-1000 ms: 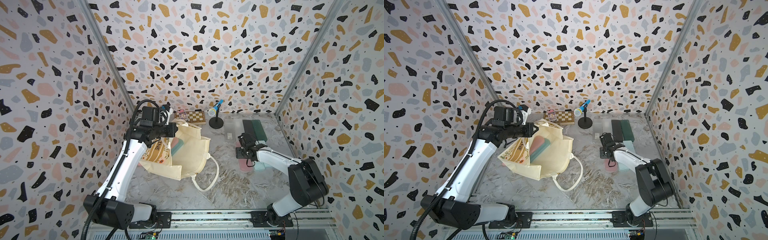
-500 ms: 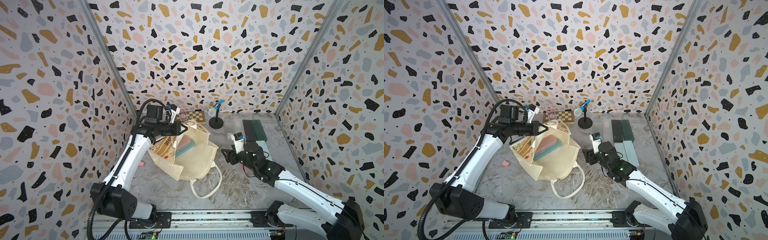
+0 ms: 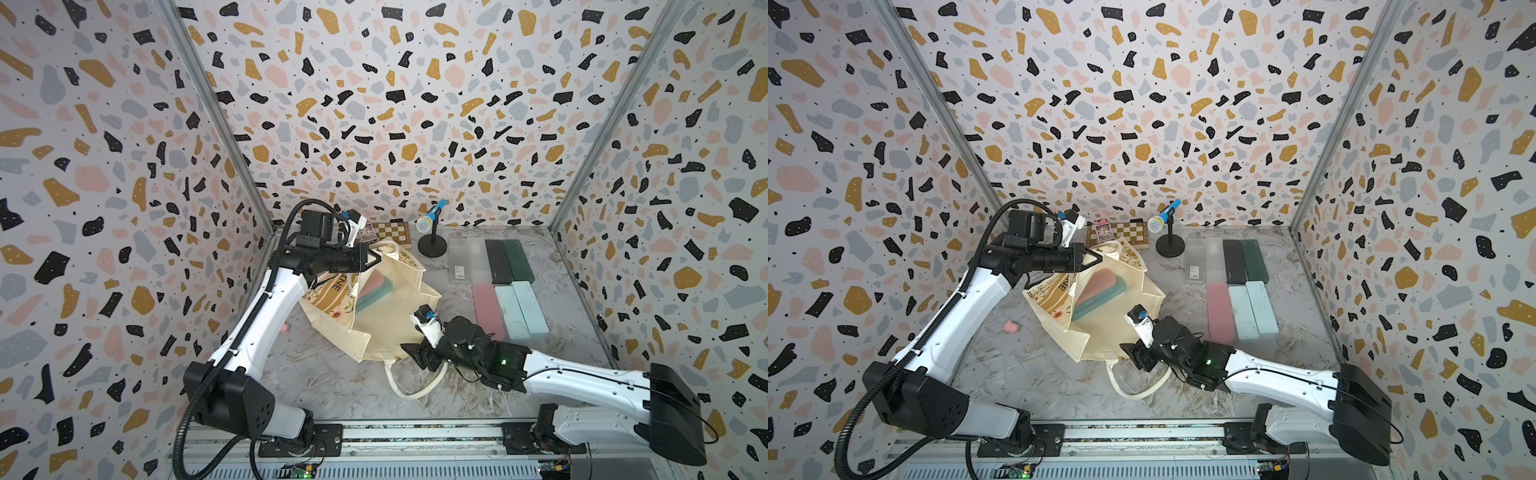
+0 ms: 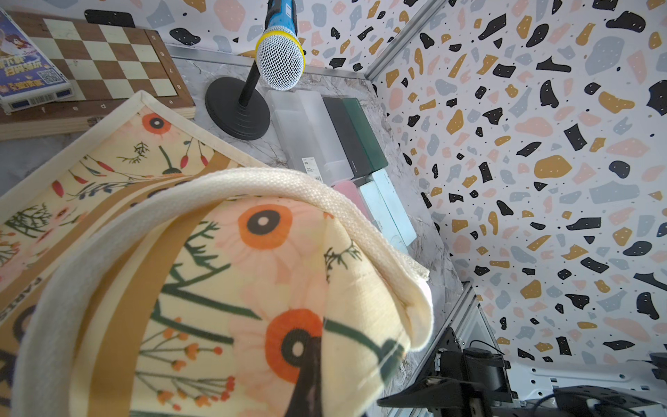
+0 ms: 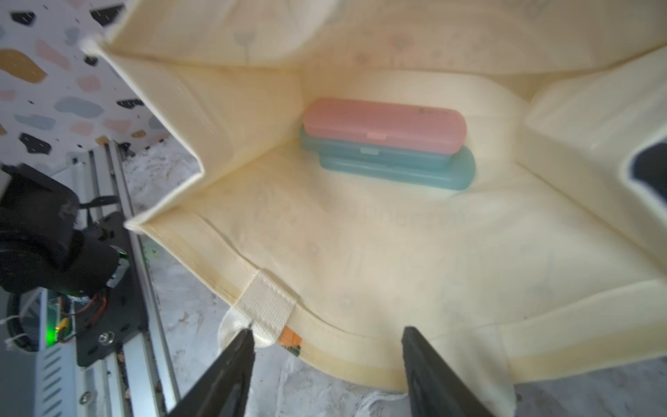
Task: Take out the pencil case from the canvas bag
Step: Pick up the pencil case from the canvas bag.
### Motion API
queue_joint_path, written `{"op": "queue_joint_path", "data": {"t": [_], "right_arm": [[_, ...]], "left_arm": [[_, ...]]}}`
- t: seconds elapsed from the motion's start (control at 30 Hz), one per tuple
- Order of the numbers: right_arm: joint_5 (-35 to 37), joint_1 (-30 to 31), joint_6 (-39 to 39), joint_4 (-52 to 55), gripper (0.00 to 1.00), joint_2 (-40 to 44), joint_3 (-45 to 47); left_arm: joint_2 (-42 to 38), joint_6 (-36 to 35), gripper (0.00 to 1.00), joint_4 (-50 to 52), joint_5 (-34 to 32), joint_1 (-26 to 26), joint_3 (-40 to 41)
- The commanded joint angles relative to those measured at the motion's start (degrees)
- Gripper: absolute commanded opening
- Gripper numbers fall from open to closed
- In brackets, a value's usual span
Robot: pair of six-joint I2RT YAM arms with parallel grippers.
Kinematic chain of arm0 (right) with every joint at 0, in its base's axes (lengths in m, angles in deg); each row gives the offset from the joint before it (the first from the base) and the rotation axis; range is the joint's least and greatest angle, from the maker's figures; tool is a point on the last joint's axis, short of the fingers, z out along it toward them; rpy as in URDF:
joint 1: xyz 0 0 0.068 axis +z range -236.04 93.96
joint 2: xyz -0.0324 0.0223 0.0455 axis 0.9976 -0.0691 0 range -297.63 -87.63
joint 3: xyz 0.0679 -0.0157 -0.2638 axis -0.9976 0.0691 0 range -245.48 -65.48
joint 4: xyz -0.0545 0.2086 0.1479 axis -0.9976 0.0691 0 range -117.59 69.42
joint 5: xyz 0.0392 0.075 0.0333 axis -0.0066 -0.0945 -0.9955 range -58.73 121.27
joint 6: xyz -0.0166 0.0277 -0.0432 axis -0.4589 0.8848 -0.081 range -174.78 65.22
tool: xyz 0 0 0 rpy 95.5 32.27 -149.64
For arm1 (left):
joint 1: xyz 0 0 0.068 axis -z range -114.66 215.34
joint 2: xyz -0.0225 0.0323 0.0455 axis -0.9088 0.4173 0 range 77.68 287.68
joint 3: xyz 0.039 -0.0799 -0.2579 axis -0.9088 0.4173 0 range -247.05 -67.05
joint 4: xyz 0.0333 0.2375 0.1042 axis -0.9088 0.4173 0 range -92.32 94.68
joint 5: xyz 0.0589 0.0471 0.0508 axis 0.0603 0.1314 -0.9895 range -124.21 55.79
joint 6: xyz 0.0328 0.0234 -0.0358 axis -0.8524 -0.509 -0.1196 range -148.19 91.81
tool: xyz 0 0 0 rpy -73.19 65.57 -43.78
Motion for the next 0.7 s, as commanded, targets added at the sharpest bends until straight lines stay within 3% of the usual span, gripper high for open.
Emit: {"op": "queue_joint_path", "data": {"t": [0.0, 0.27, 0.67], "right_arm": [[1.88, 0.17, -0.51, -0.75, 0.64, -3.85, -4.94], [4.34, -2.03, 2.67, 1.88, 0.60, -15.84, -11.76], [5.93, -6.40, 10.01, 5.10, 0.62, -19.53, -14.51]], "left_arm": [[-0.37, 0.03, 0.00, -2.08, 1.40, 0.35, -0.15], [-1.00, -1.14, 0.00, -1.60, 2.37, 0.37, -0.04], [-1.49, -2.59, 0.00, -0.87, 4.07, 0.28, -0.21]]}}
